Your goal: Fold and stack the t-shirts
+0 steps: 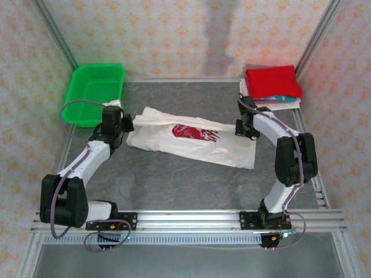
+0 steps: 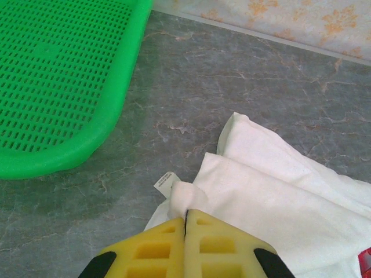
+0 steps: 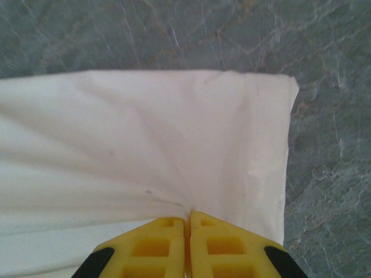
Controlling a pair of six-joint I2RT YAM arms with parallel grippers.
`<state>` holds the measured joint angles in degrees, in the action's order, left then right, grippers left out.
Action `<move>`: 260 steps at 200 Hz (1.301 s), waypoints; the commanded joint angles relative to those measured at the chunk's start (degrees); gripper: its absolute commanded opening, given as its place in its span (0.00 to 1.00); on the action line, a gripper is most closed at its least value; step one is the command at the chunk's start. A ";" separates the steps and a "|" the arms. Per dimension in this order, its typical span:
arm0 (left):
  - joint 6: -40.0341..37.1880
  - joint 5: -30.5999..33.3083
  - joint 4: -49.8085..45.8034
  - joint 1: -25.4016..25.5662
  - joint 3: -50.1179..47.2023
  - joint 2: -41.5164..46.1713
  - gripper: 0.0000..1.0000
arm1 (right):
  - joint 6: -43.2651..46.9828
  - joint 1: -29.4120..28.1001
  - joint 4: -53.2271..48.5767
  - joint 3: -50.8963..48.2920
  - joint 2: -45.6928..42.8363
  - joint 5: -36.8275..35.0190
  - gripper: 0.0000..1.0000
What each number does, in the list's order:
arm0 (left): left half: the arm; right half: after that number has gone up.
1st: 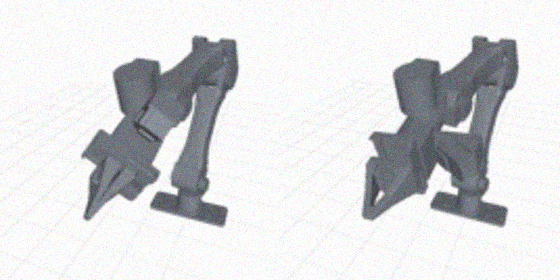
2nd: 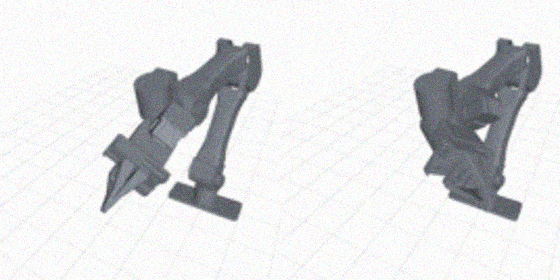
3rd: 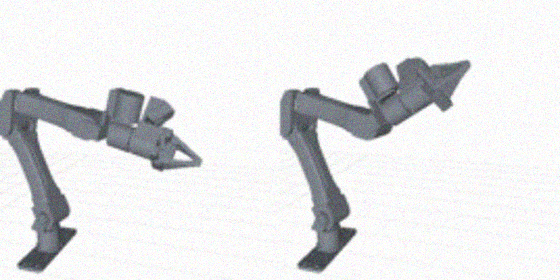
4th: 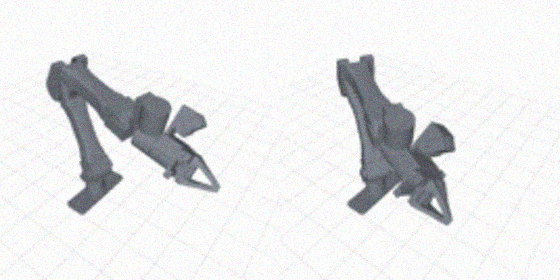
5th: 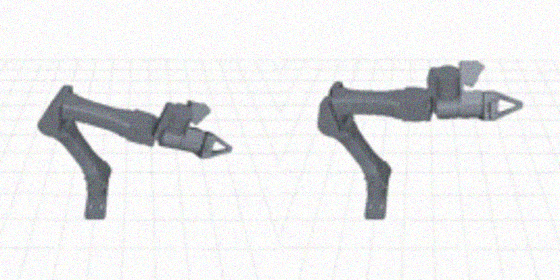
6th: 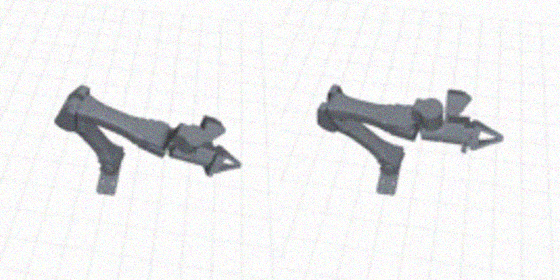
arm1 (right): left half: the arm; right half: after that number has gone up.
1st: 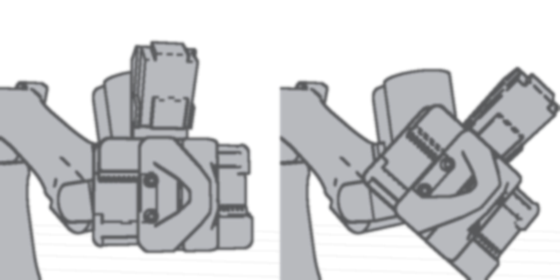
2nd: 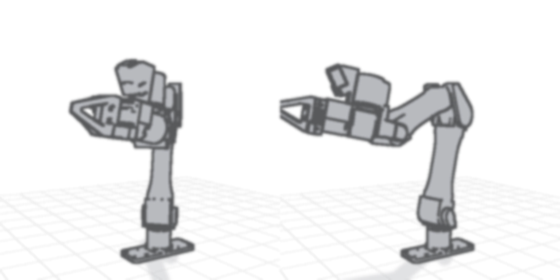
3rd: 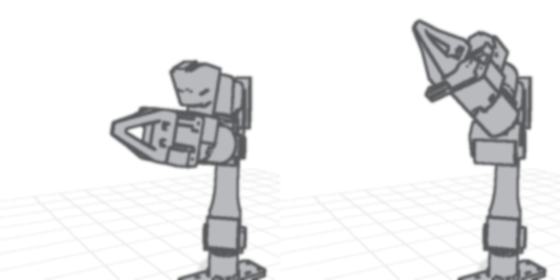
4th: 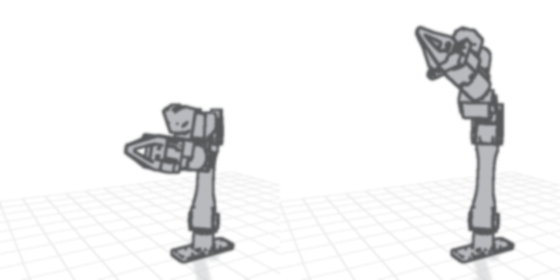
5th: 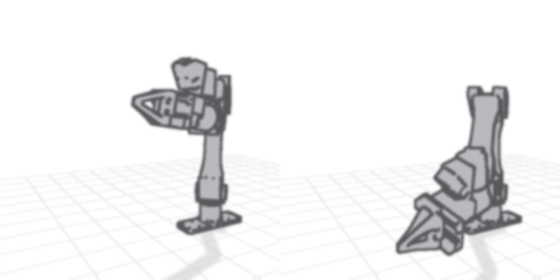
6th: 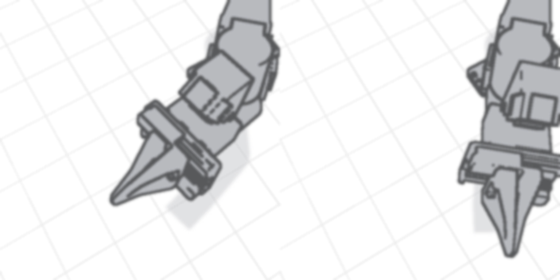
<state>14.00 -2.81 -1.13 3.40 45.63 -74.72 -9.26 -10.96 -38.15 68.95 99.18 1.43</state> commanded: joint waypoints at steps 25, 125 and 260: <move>2.82 3.78 -2.11 0.38 -4.29 2.50 0.02 | -1.92 -0.28 -0.44 -4.34 -3.63 -0.83 0.18; -2.40 2.19 -4.67 6.24 0.28 4.61 0.39 | -4.80 -0.29 2.64 -0.24 -7.85 16.10 0.27; 2.26 3.36 -23.13 5.12 35.52 -37.32 0.57 | -4.54 -0.38 5.54 -0.53 -1.09 15.88 0.31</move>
<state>14.50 -1.28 -18.81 8.88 76.79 -108.07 -14.11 -10.96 -32.32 69.21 98.10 19.44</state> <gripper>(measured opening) 0.600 0.311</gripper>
